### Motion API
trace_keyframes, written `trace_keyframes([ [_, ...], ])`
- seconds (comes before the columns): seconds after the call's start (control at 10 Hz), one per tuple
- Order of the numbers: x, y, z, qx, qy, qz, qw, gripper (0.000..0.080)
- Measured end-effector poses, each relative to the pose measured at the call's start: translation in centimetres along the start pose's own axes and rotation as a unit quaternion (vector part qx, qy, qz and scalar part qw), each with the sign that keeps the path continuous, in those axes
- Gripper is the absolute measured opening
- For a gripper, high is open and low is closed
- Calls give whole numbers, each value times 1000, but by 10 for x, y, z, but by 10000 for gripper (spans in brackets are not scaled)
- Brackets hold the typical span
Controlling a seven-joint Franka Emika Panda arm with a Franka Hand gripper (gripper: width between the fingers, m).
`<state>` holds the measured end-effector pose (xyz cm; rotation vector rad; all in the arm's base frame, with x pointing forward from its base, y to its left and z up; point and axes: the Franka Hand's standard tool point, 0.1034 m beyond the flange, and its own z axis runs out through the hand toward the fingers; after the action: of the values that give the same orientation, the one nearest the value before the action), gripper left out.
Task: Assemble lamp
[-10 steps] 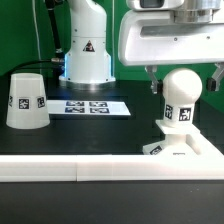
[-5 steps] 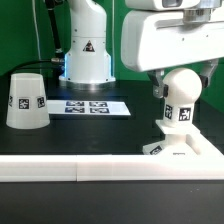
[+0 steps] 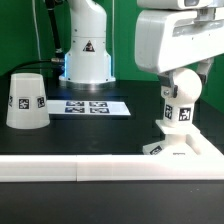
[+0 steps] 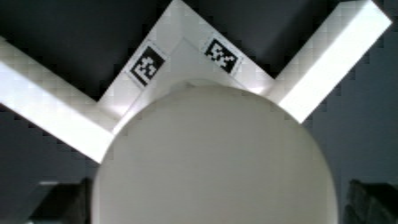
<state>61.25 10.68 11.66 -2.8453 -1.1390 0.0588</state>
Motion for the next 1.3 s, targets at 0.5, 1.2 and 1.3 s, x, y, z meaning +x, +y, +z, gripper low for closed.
trace_keyframes([
  [0.5,-1,1,0,3,2,46,999,576],
  [1.2,-5,8,-3,18,9,340,940,579],
  [1.3,-5,9,-4,17,9,367,930,579],
])
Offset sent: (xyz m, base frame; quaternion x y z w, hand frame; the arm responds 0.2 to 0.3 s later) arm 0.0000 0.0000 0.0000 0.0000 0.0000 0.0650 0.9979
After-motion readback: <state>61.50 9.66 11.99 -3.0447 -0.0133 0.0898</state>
